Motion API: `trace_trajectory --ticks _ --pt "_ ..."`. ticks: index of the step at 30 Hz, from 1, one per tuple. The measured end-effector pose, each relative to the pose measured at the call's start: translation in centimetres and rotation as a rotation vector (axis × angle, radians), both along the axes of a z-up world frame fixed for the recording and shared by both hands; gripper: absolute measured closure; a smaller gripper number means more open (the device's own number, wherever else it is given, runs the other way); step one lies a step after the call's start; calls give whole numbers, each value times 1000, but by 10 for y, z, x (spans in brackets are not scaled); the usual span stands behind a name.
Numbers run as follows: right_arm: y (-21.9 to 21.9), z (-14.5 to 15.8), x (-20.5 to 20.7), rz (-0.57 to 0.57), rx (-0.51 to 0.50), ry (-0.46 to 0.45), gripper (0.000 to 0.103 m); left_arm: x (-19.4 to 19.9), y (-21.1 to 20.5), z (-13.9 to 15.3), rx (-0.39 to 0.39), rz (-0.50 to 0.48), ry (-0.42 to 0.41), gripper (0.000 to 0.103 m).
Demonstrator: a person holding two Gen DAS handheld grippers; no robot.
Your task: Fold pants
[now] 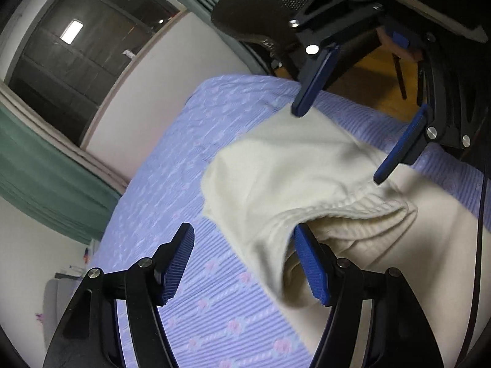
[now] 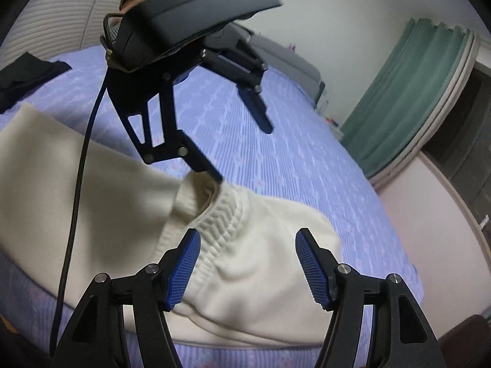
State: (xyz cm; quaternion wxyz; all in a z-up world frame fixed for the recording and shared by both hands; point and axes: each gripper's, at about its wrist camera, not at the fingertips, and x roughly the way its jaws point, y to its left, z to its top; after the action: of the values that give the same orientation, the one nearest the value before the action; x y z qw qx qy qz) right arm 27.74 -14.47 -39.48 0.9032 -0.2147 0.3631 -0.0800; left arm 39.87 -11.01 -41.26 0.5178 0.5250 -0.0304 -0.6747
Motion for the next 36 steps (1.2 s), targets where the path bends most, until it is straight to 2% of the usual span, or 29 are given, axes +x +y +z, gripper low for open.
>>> trace_trajectory --ticks 3,4,7,9,11,15,18,21,22,24,25,26,28,31,32,36 --pt "-2 -3 0 16 22 19 39 -1 2 -14 61 -17 22 36" --pt "0 -5 0 17 36 31 39 -1 4 -18 79 -15 35 39" --pt "8 -13 -4 -11 87 54 39 -7 9 -35 165 0 69 53" --pt "12 -13 -8 -33 117 61 39 -8 15 -44 189 42 91 61" --pt "19 -20 -16 -66 134 69 39 -6 17 -51 220 102 122 80" --pt "20 -28 -24 -163 169 71 39 -11 28 -44 165 159 115 91" --pt "4 -33 -31 -314 330 75 39 -11 28 -35 131 229 145 94" --pt "-9 -31 -50 -443 523 33 39 -10 29 -24 110 295 211 95" --pt "-16 -30 -60 -504 628 0 39 -10 31 -18 99 311 238 94" --pt "-22 -28 -73 -590 765 -52 39 -8 38 -8 92 339 288 87" --pt "-23 -29 -79 -625 818 -81 39 -7 40 -5 90 351 302 75" --pt "-23 -29 -84 -646 852 -101 39 -4 42 -1 95 364 330 54" --pt "-18 -34 -94 -701 953 -155 39 2 48 6 83 385 380 26" --pt "-14 -43 -96 -759 1062 -209 39 12 62 11 87 433 437 25" --pt "-13 -50 -95 -794 1128 -239 39 19 63 10 94 458 469 25" --pt "-11 -72 -88 -916 1274 -306 43 57 54 2 120 596 658 25"
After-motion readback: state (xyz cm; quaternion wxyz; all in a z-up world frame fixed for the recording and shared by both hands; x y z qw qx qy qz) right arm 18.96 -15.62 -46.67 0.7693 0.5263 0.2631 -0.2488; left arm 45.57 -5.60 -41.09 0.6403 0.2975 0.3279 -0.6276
